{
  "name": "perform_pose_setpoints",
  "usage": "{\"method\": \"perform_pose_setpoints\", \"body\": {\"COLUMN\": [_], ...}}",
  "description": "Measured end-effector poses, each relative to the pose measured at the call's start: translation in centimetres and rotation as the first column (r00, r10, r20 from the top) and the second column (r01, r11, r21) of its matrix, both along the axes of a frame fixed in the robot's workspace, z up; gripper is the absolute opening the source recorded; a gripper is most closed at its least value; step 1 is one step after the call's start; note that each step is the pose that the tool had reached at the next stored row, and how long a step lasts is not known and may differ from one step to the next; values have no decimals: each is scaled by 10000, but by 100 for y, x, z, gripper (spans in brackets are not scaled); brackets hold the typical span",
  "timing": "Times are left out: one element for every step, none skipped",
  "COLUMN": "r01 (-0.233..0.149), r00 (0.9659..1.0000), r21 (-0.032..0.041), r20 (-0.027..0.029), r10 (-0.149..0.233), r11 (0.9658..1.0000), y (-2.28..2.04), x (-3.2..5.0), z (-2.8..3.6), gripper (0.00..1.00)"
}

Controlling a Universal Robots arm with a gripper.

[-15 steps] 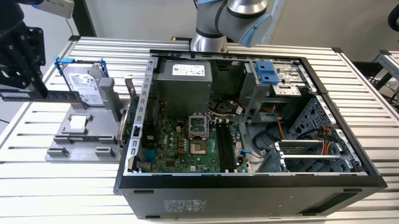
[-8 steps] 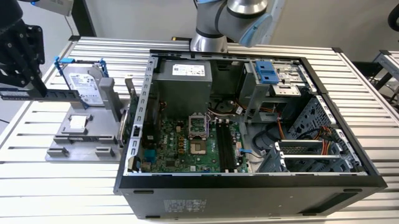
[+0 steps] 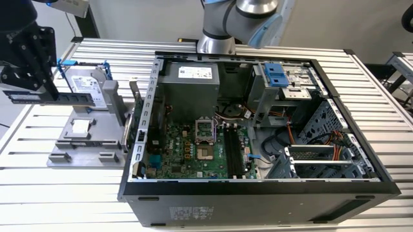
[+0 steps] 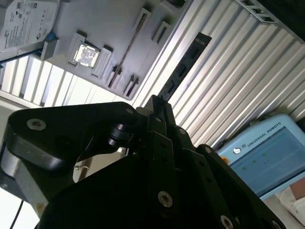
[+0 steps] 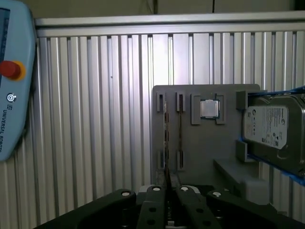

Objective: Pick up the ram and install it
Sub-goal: 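Pick up the ram and move it above insertion slot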

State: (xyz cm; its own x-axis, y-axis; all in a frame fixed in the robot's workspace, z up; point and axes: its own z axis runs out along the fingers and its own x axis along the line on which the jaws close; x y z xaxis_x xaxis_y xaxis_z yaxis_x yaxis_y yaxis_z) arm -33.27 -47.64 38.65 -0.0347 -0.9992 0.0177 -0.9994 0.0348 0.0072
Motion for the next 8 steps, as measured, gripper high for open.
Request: {"method": "perform_pose_setpoints", "body": {"r01": [0,0,0,1,1,0,1,0], "r00": [10000,10000,10000,10000,10000,10000,10000,10000], "r21": [0,1,0,0,0,0,1,1], "r20": [-2,-4,-6,-8,-10,-13,-15,-17], "r10": [0,0,0,-1,-1,0,-1,0], "r11": [10000,10000,10000,10000,10000,10000,10000,10000], "y": [0,0,0,0,0,0,0,0], "x": [29,63,93,124,157,191,223,257], "z": [0,0,0,0,0,0,0,-1], "gripper": [0,0,0,0,0,0,0,0]}}
